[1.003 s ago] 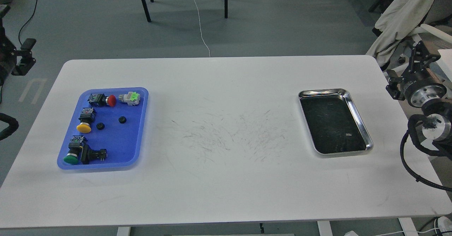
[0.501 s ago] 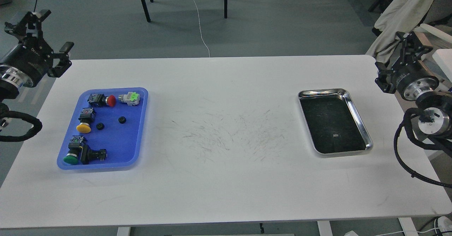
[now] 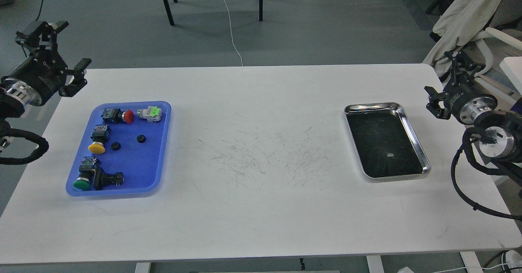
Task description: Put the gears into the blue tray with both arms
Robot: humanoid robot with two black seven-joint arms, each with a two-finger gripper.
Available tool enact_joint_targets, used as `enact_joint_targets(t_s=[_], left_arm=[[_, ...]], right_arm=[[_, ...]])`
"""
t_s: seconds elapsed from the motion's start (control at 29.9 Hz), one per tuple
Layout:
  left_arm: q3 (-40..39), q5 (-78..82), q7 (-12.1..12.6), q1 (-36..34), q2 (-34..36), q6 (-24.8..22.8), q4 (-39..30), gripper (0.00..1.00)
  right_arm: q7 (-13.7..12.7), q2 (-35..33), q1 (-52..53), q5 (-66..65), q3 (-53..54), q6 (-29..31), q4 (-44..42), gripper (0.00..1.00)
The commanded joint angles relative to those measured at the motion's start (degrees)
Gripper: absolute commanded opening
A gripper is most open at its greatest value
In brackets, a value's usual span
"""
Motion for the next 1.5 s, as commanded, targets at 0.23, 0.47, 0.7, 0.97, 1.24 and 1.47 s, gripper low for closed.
enact_joint_targets(t_s=[0.23, 0.47, 0.7, 0.97, 1.24, 1.47], left_arm=[[0.03, 0.18, -0.87, -0.27, 1.01, 0.13, -0.10, 0.98], [-0.14, 0.18, -0.87, -0.36, 1.89, 0.05, -0.19, 0.98], [-2.34, -0.52, -1.40, -0.19, 2.07, 0.05, -0.19, 0.98], [-3.48, -5.09, -1.49, 1.05, 1.98, 1.89, -0.10, 0.98], [-9.11, -8.17, -2.02, 2.19, 0.58, 3.65, 0.43, 0.98], [-9.46, -8.08, -1.49, 3.33, -0.30, 2.95, 0.52, 0.98]], right_arm=[[0.29, 0.02, 1.34, -0.30, -0.09, -0.29, 0.58, 0.99], [0.46, 0.02, 1.60, -1.35, 0.00, -0.38, 0.22, 0.99], [0.29, 0.11, 1.87, -1.09, 2.10, -0.46, 0.05, 0.99], [-0.06, 2.22, 1.87, -0.12, 3.43, -0.55, -0.57, 0.99], [-1.21, 4.50, 2.13, 6.47, 5.88, -0.02, -2.85, 0.99], [-1.30, 5.82, 3.71, 6.47, 5.89, -0.02, -4.08, 0.99]])
